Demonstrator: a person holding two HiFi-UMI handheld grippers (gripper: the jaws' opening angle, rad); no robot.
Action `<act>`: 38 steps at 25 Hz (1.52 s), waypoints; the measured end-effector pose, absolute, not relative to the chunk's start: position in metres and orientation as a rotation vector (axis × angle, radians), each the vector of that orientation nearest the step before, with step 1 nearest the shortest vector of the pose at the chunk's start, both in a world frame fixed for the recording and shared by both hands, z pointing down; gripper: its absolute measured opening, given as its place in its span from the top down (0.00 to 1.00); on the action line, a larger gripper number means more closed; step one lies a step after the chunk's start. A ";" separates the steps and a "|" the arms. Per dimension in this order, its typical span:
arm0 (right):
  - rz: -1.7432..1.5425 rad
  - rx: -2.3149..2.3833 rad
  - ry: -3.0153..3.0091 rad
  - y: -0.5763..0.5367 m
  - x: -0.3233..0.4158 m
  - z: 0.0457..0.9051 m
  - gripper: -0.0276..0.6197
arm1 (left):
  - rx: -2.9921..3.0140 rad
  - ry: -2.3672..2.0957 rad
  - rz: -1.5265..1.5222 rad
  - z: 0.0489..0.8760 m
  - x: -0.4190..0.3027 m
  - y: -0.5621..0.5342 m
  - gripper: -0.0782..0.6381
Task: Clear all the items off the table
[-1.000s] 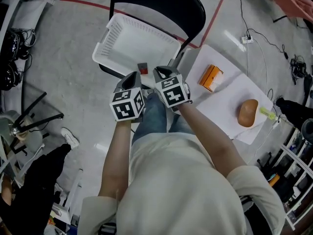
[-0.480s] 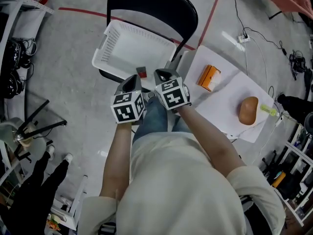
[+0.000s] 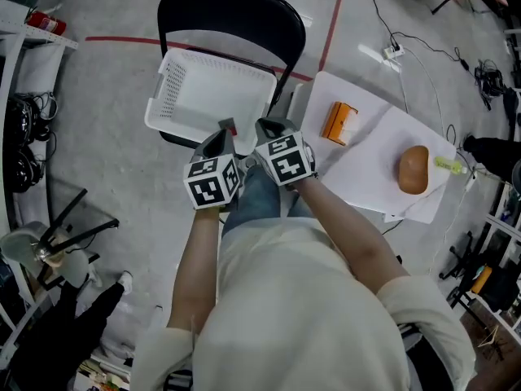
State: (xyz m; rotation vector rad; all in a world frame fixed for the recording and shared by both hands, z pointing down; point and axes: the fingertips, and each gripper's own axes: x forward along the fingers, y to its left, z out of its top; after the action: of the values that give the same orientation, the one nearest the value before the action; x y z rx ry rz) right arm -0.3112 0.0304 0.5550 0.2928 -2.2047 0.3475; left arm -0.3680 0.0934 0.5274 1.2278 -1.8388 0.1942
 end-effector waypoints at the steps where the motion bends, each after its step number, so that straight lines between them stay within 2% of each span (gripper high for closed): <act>1: 0.353 0.311 -2.204 0.028 -0.307 0.555 0.96 | 1.241 -1.830 0.200 0.527 -0.365 0.091 0.88; 23: 0.516 0.762 -2.115 -0.052 -0.188 0.550 0.96 | 1.542 -1.577 0.398 0.530 -0.272 0.011 0.88; 38: 0.594 0.839 -2.035 -0.086 -0.114 0.581 0.95 | 1.577 -1.492 0.457 0.551 -0.210 -0.032 0.88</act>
State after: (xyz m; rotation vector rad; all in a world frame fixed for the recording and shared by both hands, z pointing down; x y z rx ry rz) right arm -0.1141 -0.0860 0.5811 0.8391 -2.0347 0.5941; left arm -0.2095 -0.0316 0.5513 1.5765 -1.4924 0.4572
